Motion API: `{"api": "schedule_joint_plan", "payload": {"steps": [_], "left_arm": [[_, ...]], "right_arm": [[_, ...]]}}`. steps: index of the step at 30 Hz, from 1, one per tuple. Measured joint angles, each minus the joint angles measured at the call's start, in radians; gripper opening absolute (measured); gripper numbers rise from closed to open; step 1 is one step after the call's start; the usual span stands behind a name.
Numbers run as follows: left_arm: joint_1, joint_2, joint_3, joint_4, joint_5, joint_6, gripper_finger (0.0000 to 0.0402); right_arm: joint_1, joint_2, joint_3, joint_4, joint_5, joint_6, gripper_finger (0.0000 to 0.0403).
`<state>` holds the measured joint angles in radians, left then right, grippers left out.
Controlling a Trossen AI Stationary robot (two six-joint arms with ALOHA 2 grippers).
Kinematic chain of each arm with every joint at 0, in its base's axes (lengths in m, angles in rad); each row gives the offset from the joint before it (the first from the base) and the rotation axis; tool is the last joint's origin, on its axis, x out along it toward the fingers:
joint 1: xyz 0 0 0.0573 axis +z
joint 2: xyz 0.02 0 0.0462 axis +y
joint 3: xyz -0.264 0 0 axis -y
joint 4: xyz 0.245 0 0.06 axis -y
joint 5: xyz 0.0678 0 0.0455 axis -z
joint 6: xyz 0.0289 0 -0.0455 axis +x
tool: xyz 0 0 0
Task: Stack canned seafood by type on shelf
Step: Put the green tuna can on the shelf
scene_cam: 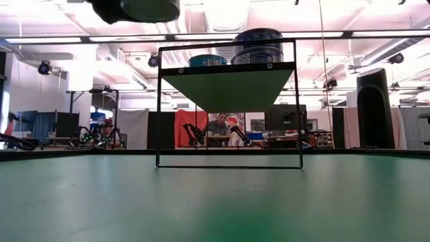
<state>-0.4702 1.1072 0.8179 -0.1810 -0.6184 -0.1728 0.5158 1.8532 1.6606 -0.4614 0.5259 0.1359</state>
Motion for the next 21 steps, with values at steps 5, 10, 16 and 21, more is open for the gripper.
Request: {"api": "schedule_joint_plan", "payload": {"steps": [5,10,16,21], "left_arm": [[0.083,-0.025,0.032,-0.082,0.033,-0.008,0.0376],[0.13,-0.004,0.11,-0.187,0.036,-0.025,0.0376],[0.17,0.028,0.171,-0.303,0.076,-0.026,0.0376],[0.219,0.06,0.17,-0.307,0.116,-0.001,0.0376]], "right_arm": [[-0.055,-0.002,0.125,-0.013,0.123,-0.166,0.0013],[-0.115,-0.002,0.196,-0.013,0.231,-0.254,0.0013],[-0.174,-0.002,0.214,-0.012,0.234,-0.286,0.0013],[-0.237,0.003,0.186,-0.002,0.202,-0.273,0.0013]]}}
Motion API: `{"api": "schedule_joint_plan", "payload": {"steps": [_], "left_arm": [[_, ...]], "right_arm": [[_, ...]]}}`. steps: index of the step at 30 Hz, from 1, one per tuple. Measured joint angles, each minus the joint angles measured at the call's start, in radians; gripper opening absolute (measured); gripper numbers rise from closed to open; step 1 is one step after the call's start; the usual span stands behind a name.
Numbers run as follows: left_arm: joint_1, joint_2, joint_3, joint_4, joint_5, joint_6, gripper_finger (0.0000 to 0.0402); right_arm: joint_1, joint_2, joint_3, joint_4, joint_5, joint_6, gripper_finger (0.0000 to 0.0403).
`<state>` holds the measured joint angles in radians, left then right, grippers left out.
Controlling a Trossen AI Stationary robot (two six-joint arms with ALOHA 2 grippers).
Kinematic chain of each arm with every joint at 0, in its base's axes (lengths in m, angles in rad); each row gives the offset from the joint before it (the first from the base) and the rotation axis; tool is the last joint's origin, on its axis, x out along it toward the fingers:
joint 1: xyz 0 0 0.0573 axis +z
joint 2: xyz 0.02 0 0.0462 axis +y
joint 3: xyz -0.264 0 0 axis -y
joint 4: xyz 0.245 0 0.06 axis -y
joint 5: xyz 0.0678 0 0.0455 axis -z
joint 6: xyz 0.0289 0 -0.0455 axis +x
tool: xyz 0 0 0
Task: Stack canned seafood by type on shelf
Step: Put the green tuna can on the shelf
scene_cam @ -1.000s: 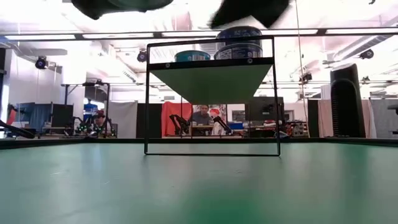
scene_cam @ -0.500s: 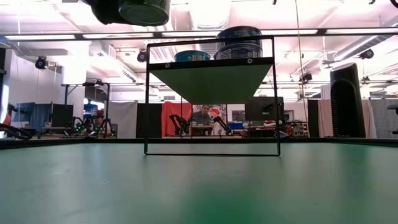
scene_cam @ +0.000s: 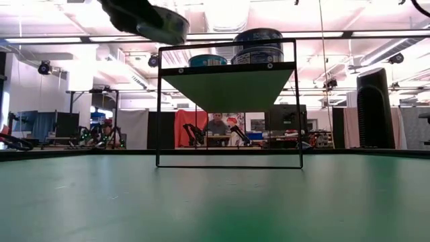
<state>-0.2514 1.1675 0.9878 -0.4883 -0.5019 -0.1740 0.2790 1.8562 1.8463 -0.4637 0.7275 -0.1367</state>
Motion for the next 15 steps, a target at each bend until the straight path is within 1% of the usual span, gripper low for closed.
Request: {"api": "schedule_joint_plan", "payload": {"steps": [3,5,9,12,15], "left_arm": [[0.033,0.024,0.0,0.038,-0.002,-0.012,0.0376],[0.047,0.046,0.0,0.045,0.031,-0.018,0.0376],[0.065,0.088,0.01,0.065,0.101,-0.061,0.0379],[0.067,0.131,0.046,0.053,0.108,-0.078,0.0392],[0.069,0.181,0.113,-0.001,0.111,-0.071,0.0395]], "right_arm": [[-0.036,0.011,-0.003,0.0,-0.081,0.036,0.0013],[-0.052,0.015,-0.003,0.001,-0.13,0.064,0.0013],[-0.069,0.017,-0.004,-0.007,-0.146,0.077,0.0013],[-0.074,0.017,-0.004,-0.009,-0.154,0.065,0.0013],[-0.078,0.017,-0.004,-0.02,-0.16,0.061,0.0013]]}}
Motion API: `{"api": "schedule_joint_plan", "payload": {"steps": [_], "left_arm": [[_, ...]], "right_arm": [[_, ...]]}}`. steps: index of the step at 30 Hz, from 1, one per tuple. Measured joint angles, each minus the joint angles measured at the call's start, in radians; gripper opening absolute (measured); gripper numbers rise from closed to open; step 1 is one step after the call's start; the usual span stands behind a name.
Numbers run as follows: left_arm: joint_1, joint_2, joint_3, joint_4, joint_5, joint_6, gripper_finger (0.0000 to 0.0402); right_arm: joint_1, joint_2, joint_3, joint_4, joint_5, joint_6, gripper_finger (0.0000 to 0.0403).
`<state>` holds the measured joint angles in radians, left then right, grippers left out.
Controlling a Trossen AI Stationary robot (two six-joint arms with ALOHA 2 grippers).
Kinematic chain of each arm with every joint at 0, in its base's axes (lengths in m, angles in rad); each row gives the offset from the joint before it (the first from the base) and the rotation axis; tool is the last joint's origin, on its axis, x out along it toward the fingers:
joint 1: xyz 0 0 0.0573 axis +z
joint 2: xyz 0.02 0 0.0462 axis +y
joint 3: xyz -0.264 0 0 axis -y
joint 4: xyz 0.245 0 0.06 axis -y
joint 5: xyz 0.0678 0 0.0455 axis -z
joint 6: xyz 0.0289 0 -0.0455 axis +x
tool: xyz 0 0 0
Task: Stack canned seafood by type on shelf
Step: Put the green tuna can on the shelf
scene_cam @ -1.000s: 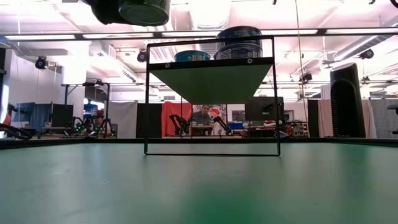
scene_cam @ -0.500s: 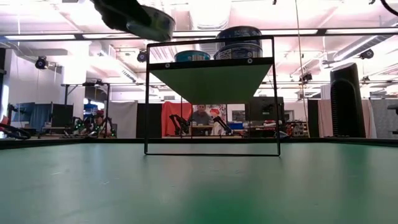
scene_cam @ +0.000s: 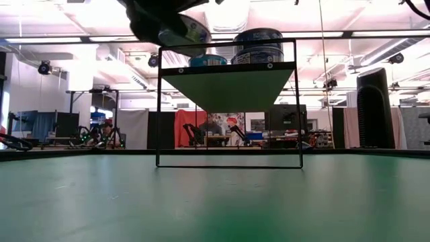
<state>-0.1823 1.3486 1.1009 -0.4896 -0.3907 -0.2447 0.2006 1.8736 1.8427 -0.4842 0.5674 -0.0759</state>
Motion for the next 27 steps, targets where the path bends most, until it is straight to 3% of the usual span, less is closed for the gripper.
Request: {"api": "schedule_joint_plan", "payload": {"steps": [8,27], "left_arm": [[0.009,0.117,0.129,-0.127,-0.029,0.02,0.0398],[0.024,0.119,0.117,-0.149,0.021,-0.042,0.04]], "right_arm": [[-0.036,0.0,0.0,-0.148,-0.069,0.112,0.0013],[-0.03,-0.003,0.017,-0.348,-0.105,0.183,0.0013]]}}
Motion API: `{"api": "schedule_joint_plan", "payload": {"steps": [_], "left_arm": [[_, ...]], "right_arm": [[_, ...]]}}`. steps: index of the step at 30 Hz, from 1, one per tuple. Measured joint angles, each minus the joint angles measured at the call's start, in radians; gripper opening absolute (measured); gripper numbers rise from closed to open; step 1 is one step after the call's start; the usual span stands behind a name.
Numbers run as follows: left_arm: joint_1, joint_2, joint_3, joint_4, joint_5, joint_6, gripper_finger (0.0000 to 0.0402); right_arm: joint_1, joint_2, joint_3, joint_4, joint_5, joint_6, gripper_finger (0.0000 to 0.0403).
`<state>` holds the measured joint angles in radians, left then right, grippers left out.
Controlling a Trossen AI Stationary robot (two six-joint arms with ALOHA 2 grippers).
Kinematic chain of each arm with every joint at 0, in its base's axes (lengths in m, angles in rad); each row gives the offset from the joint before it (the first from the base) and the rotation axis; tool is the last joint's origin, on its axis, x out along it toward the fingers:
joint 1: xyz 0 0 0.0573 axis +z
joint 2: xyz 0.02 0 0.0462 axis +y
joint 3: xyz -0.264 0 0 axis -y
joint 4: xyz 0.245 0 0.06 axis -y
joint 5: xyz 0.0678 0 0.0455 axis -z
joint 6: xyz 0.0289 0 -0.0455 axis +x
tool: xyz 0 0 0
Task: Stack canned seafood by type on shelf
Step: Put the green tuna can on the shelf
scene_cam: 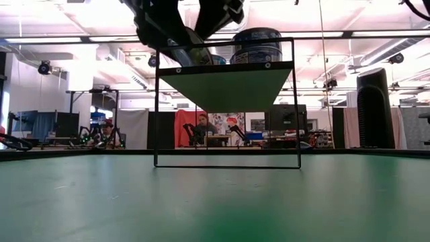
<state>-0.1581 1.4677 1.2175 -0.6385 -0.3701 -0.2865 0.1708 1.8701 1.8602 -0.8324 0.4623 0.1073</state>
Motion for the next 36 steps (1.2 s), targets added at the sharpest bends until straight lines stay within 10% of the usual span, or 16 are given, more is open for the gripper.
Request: {"api": "schedule_joint_plan", "payload": {"steps": [36], "left_arm": [[0.017,-0.058,-0.005,-0.073,0.096,0.2,0.04]], "right_arm": [[-0.029,0.042,0.042,0.117,-0.059,-0.141,0.0013]]}}
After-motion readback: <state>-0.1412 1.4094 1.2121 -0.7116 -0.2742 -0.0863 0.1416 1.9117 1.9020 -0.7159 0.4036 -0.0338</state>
